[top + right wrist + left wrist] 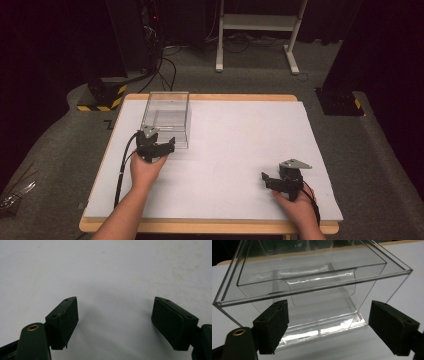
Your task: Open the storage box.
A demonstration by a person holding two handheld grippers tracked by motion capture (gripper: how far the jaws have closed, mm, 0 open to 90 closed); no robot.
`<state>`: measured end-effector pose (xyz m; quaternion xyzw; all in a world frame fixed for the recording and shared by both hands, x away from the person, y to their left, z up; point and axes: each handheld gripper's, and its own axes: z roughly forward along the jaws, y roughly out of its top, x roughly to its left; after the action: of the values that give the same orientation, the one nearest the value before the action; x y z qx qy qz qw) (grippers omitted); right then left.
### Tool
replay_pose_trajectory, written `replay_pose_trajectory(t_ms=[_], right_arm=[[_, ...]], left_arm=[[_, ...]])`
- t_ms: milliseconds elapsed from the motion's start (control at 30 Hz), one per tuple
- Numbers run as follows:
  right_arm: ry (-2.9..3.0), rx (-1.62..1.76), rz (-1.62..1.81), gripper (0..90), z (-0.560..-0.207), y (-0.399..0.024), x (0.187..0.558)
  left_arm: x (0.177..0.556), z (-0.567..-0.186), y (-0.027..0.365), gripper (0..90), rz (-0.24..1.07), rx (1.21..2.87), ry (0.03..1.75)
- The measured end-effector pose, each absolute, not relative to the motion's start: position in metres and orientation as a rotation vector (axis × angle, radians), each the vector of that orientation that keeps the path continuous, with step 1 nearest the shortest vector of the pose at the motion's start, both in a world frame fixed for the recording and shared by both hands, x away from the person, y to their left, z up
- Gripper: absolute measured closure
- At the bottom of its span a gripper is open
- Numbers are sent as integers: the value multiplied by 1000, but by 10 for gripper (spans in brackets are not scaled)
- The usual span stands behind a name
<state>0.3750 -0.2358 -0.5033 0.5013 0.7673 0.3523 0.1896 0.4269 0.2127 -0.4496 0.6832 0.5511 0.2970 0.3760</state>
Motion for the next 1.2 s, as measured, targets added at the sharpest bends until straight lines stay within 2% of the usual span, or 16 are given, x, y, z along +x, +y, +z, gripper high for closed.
replay_pose_trajectory(t_ms=[567,900,1200], right_arm=[[2156,1415,992,214,-503,-236,375],[2156,1415,993,214,-503,-236,375],[2156,1415,992,215,-503,-236,375]], left_arm=[[440,-451,200,191,817,1730,1486],[437,-454,195,320,883,1693,1517],[435,-455,193,327,902,1692,1517]])
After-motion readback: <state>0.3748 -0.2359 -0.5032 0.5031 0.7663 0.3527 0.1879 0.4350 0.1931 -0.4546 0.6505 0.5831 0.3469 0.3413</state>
